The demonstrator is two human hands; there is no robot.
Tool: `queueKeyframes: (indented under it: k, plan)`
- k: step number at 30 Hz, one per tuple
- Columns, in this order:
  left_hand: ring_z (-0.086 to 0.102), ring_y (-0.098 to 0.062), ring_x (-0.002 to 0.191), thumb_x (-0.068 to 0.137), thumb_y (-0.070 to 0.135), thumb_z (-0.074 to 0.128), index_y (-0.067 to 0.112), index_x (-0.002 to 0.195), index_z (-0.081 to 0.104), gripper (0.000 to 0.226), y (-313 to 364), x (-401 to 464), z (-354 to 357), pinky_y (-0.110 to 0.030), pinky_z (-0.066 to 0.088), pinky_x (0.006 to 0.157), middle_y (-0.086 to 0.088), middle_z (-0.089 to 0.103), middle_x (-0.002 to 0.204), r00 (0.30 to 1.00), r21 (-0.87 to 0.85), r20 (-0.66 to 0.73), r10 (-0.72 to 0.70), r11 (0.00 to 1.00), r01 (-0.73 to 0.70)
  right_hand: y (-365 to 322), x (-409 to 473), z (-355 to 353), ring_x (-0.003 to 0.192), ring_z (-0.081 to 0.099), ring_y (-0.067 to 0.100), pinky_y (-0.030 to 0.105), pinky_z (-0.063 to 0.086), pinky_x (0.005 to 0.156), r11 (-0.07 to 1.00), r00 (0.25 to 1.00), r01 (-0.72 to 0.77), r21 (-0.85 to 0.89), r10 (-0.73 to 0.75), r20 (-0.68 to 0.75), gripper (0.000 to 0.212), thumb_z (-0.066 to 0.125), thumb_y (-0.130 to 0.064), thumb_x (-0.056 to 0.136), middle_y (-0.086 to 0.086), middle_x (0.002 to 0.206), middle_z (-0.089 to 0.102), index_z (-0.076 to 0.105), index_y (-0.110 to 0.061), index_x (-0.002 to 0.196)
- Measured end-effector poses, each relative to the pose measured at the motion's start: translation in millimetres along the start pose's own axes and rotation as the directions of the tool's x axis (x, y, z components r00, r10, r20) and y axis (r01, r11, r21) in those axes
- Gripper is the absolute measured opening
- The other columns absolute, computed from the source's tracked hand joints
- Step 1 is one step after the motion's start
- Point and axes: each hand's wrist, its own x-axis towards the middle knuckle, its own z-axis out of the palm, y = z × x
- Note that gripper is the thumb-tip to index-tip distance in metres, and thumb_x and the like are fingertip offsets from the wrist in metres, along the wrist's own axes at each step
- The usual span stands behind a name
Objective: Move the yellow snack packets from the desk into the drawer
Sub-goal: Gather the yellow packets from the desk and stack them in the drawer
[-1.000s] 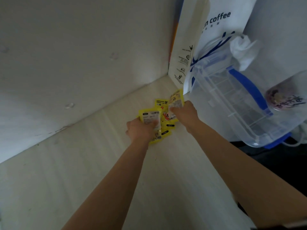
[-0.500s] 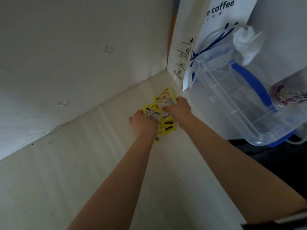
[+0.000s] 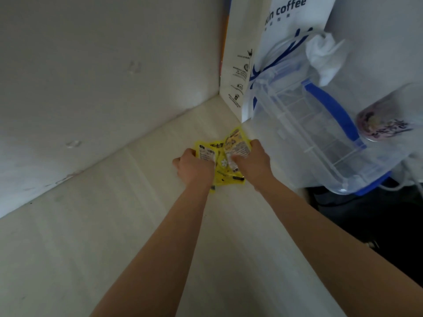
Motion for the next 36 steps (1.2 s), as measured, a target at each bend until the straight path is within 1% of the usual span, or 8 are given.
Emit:
queueKeyframes:
  k: [3,5,8,10,12,19,29,36]
  plan:
    - [0.062,-0.027,0.096,0.071,0.014,0.074,0.013,0.094,0.065,0.026,5,-1,0,-0.031,0.055,0.065,-0.011,0.065,0.105,0.999,-0.109,0.034,-0.021,0.994,0.025,0,-5,6,0.086,0.056,0.022,0.028,0.043,0.067,1.000,1.000,-0.014,0.018,0.014,0.021,0.040,0.070,-0.029,0.083,0.004,0.099,0.057,0.048,-0.009,0.110]
    - [0.066,-0.024,0.083,0.071,0.011,0.074,0.013,0.094,0.066,0.024,6,-2,-3,-0.025,0.047,0.048,-0.008,0.069,0.096,0.998,-0.138,0.041,-0.044,0.989,0.049,0,-8,9,0.086,0.056,0.022,0.028,0.044,0.065,0.998,0.999,-0.037,0.042,0.035,0.042,0.041,0.070,-0.028,0.083,0.004,0.099,0.057,0.048,-0.009,0.112]
    - [0.064,-0.024,0.079,0.071,0.012,0.074,0.016,0.091,0.065,0.023,2,-1,-9,-0.028,0.052,0.059,-0.008,0.070,0.094,0.995,-0.149,0.046,-0.085,0.985,0.091,1,-10,11,0.082,0.056,0.020,0.026,0.043,0.060,0.996,0.996,-0.052,0.070,0.047,0.069,0.039,0.069,-0.028,0.084,0.003,0.098,0.057,0.048,-0.010,0.111]
    - [0.066,-0.028,0.088,0.070,0.015,0.076,0.018,0.090,0.064,0.023,-3,0,-14,-0.038,0.057,0.077,-0.008,0.070,0.096,0.996,-0.124,0.040,-0.086,0.988,0.090,1,-11,12,0.083,0.057,0.021,0.028,0.044,0.064,0.996,0.996,-0.054,0.074,0.049,0.075,0.038,0.069,-0.028,0.084,0.003,0.098,0.056,0.047,-0.010,0.111]
    - [0.066,-0.031,0.094,0.070,0.013,0.075,0.014,0.095,0.065,0.026,-6,3,-18,-0.042,0.057,0.083,-0.010,0.070,0.099,0.997,-0.128,0.031,-0.074,0.989,0.077,1,-10,12,0.084,0.056,0.022,0.030,0.044,0.066,0.996,0.995,-0.061,0.068,0.055,0.081,0.037,0.067,-0.027,0.085,0.002,0.097,0.054,0.047,-0.011,0.112]
    - [0.069,-0.033,0.094,0.071,0.005,0.077,0.010,0.107,0.069,0.038,-10,8,-23,-0.051,0.058,0.082,-0.013,0.071,0.102,0.980,-0.295,0.173,-0.100,0.944,0.149,2,-9,11,0.082,0.057,0.020,0.027,0.045,0.060,0.991,0.992,-0.086,0.102,0.076,0.097,0.038,0.068,-0.027,0.085,0.000,0.096,0.054,0.047,-0.013,0.113]
    - [0.072,-0.027,0.077,0.075,0.000,0.075,0.013,0.093,0.069,0.023,-57,-25,-51,-0.042,0.060,0.067,-0.012,0.073,0.092,0.979,-0.402,0.192,-0.074,0.904,0.147,27,-58,-16,0.070,0.055,0.006,0.022,0.040,0.049,0.985,0.994,-0.088,0.151,0.077,0.076,0.029,0.068,-0.025,0.084,-0.008,0.084,0.053,0.048,-0.018,0.104]
    - [0.073,-0.029,0.080,0.078,-0.002,0.073,0.008,0.102,0.070,0.026,-108,-102,-88,-0.044,0.061,0.069,-0.013,0.074,0.093,0.979,-0.504,0.205,-0.016,0.855,0.119,59,-149,-41,0.083,0.063,0.019,0.036,0.054,0.068,0.958,0.996,-0.077,0.275,0.062,0.064,0.025,0.067,-0.023,0.084,0.001,0.094,0.062,0.051,-0.017,0.101]
